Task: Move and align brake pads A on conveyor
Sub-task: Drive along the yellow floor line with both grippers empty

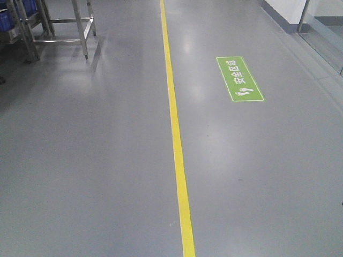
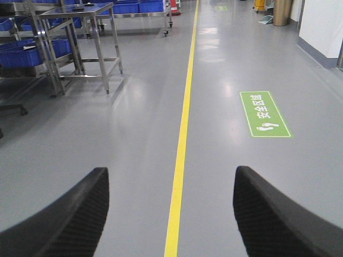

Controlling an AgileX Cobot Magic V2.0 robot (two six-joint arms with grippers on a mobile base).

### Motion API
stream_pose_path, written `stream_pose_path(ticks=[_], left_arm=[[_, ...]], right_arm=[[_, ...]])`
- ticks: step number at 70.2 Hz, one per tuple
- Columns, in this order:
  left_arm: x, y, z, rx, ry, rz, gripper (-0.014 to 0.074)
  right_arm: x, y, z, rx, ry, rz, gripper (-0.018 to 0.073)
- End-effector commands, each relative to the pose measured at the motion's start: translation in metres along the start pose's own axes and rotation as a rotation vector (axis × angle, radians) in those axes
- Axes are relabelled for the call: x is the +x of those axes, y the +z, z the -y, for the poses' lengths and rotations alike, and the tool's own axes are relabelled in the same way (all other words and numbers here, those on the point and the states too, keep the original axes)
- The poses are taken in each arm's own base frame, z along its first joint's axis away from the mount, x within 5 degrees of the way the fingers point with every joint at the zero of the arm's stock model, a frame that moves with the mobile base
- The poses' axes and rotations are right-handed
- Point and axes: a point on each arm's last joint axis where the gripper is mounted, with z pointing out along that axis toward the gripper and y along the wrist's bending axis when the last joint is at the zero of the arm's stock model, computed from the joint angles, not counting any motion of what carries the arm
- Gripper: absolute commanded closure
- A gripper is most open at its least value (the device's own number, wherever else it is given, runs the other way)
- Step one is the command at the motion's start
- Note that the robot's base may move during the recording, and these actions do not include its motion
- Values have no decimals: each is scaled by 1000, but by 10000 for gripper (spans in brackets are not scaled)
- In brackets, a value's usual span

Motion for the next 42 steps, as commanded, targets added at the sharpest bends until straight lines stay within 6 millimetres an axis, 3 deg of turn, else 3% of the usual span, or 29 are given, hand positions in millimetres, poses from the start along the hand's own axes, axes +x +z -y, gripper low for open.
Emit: stream_pose_path(ticks=[1, 42], left_arm=[[-13, -3, 1, 12, -5, 82, 203], [-13, -3, 1, 12, -5, 82, 203]], right_arm=[[-14, -2, 0, 7, -6, 89, 90], [-14, -2, 0, 7, -6, 90, 90]])
